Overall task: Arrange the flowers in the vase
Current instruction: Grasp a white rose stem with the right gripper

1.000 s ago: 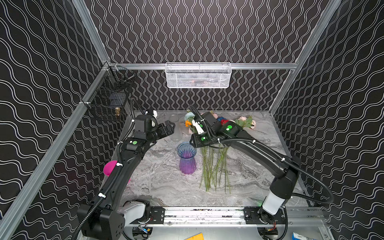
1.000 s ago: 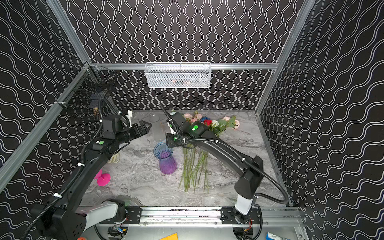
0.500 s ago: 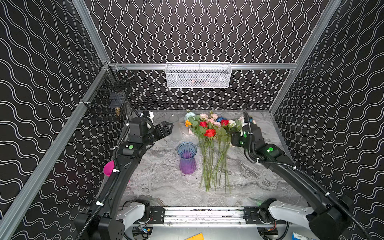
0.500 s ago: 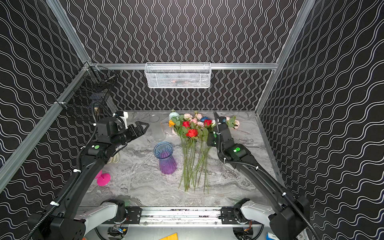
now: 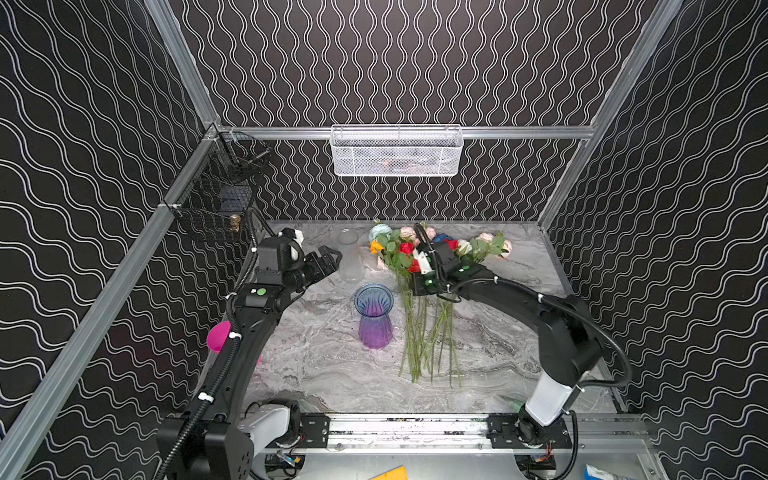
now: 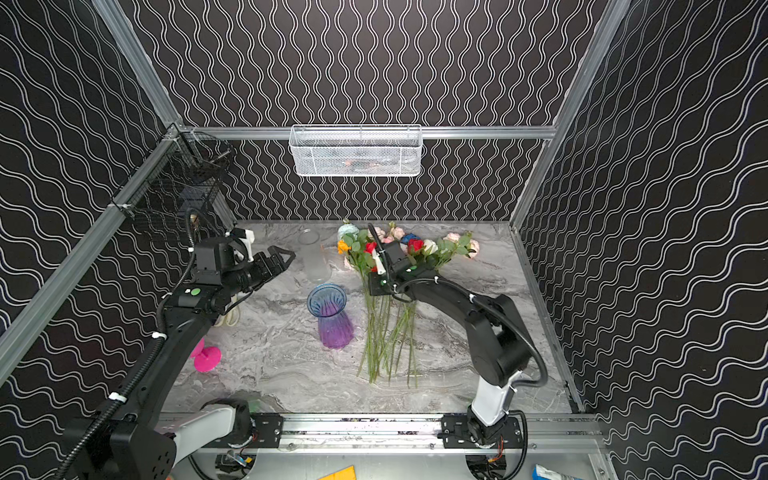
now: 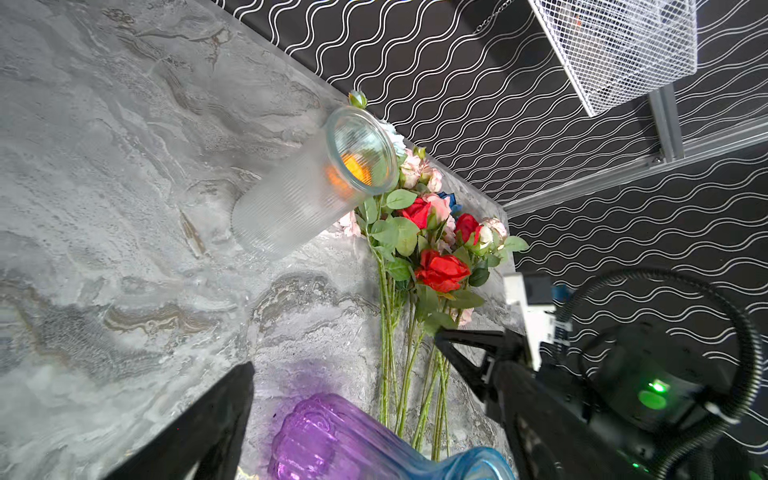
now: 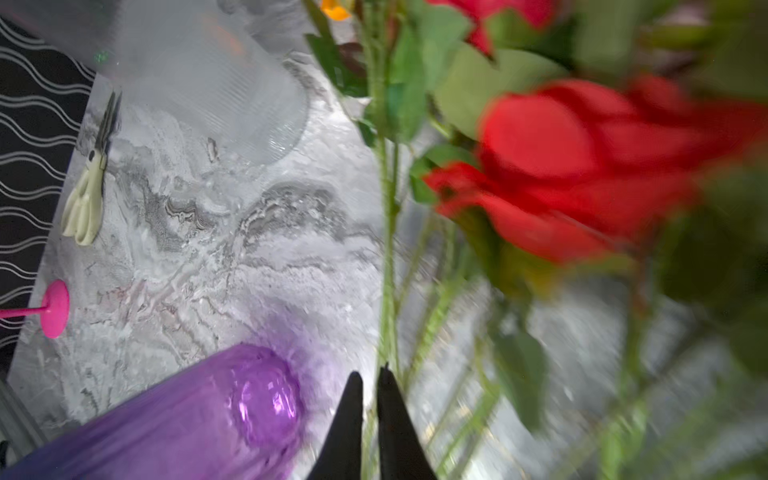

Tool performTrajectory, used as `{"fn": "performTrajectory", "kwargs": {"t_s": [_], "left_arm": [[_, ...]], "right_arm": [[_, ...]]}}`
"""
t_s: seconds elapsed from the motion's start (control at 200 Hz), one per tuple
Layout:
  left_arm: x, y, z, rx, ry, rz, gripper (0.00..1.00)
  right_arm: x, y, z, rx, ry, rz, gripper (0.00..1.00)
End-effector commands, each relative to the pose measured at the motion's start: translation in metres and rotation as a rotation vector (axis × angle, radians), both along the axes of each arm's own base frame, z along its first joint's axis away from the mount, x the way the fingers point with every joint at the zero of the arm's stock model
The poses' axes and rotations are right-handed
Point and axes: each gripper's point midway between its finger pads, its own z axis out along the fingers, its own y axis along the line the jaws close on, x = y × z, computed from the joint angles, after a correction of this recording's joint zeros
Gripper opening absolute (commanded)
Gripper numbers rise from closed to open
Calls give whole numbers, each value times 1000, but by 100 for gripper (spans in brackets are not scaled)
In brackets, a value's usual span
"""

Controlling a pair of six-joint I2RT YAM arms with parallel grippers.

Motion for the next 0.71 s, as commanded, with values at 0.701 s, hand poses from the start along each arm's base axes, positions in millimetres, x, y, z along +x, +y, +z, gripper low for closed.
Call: {"fn": "performTrajectory", "kwargs": {"t_s": [0.701], "left_arm": [[10,6,-10,-84,19,-8,93]], "right_arm": [[50,22,-51,-178,11,47,6]]}}
